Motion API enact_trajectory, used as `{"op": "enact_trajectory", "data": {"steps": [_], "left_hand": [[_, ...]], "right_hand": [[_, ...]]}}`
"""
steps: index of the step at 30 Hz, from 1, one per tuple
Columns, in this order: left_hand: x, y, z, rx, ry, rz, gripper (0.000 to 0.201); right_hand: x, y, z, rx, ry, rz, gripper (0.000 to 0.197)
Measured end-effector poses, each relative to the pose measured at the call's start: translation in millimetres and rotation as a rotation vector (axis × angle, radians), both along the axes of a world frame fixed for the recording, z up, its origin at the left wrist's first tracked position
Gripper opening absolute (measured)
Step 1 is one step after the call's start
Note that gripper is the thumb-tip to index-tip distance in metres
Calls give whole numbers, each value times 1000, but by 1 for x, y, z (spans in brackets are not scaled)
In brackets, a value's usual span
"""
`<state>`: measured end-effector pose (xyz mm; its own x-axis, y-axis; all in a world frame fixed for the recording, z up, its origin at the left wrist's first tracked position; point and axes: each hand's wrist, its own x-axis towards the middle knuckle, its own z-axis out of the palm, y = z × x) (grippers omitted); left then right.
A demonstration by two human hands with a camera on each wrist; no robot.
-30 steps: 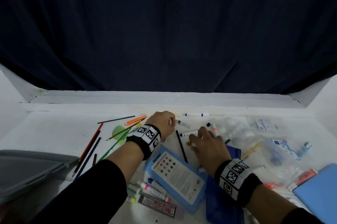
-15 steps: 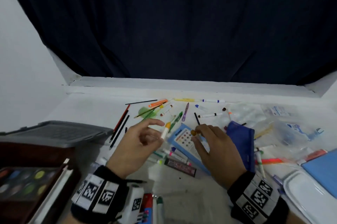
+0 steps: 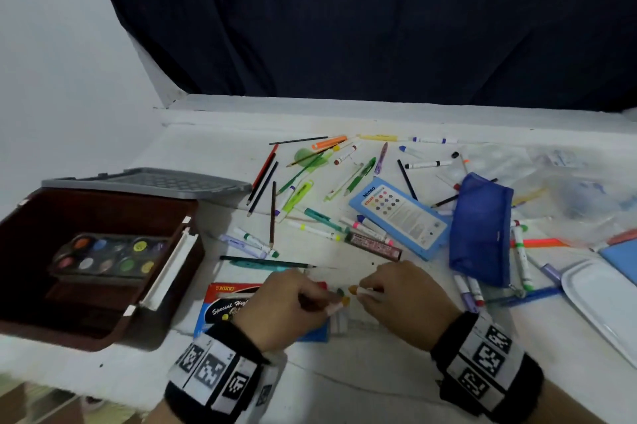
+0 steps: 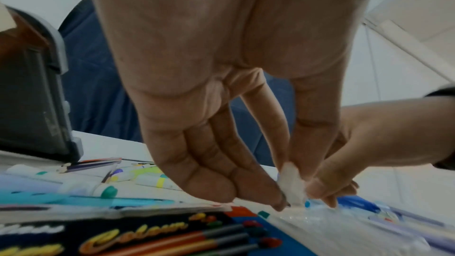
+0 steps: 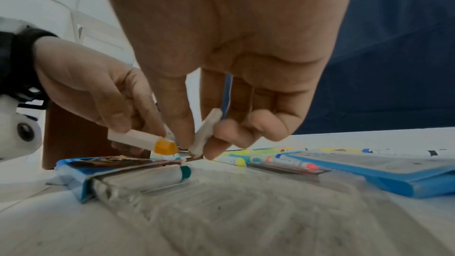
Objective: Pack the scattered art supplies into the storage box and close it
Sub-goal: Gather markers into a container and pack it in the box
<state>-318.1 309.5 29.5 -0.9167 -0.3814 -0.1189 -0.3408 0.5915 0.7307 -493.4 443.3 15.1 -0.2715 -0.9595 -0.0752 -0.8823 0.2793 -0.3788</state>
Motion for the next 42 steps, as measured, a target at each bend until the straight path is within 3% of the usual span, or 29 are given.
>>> {"op": "enact_trajectory", "data": {"steps": [5,9,17,22,25,27,35,42], "left_hand": [[-14,15,6,-224,-129,24,25],[-26,26,7,-389,-229,9,19],[-25,21,-7,-298,-205,-68,26],[-22,19,-11,-296,-69,61,28],[-23,18,-14,-444,-228,45,55],[-25,19,-15,-489,-313,27,62],[-36,14,-20,-524,-360,-27,58],[-42,-1,-17,-452,-338,-36,59]], "right_hand": [[7,-1,0,-11,-51,-56,28],[9,-2,-1,3,-65,-34,25],[8,0,-3,66,-140,-5,25],[4,5,-1,28,-225,-15,22],[0,6,2,39,-224,-16,24],[0,5,5,70,-215,-6,28],[10,-3,-5,86,-49,8,20],[10,-14,-10,51,-15,-10,20]]}}
